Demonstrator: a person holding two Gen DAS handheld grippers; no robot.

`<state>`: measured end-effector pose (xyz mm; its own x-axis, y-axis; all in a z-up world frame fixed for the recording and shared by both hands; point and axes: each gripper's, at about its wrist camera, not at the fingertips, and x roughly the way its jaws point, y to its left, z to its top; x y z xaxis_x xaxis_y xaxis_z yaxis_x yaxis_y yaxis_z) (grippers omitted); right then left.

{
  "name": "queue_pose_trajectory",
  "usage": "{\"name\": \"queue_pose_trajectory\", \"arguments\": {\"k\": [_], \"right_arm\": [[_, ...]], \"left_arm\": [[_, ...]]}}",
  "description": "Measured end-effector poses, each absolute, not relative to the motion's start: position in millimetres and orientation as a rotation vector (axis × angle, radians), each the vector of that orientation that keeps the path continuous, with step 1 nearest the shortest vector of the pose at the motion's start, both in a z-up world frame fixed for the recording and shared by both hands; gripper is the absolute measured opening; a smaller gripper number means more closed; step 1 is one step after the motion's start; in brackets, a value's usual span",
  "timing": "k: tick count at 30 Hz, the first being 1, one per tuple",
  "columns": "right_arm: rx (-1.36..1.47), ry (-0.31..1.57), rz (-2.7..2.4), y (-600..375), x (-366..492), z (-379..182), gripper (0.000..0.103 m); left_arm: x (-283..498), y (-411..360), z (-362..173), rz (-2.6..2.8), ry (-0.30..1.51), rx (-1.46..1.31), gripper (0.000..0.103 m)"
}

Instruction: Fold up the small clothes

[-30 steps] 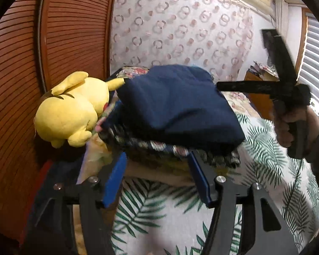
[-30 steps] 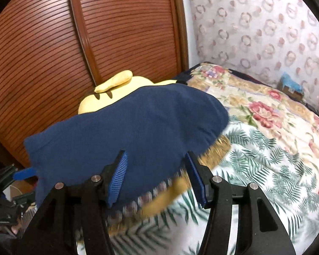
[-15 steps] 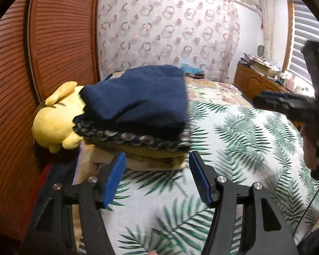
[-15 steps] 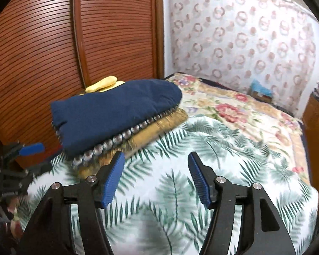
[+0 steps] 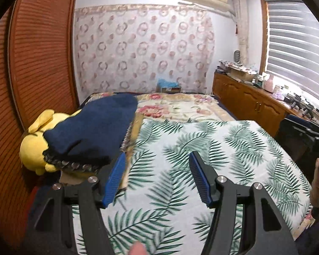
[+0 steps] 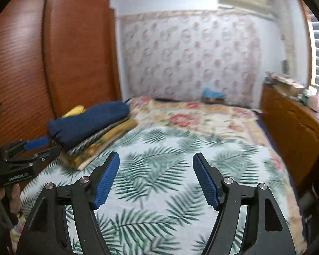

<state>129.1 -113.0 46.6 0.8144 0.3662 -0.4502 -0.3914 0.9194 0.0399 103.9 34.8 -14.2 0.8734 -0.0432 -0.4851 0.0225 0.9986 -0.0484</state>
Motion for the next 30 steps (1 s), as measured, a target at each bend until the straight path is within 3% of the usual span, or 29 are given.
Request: {"name": "queue_pose_trajectory", "arguments": {"k": [11,30], "right_arm": [[-0.005,0.399,0.284,-161,98,68,0.073],[-0.003,0.398,0.277,-167,91,68,0.073]], "left_arm": [[84,-3,10,-0.060,0.467,-0.008,0.062],[80,-6,13,-0.052,0.464,-0.011,0.062]]}}
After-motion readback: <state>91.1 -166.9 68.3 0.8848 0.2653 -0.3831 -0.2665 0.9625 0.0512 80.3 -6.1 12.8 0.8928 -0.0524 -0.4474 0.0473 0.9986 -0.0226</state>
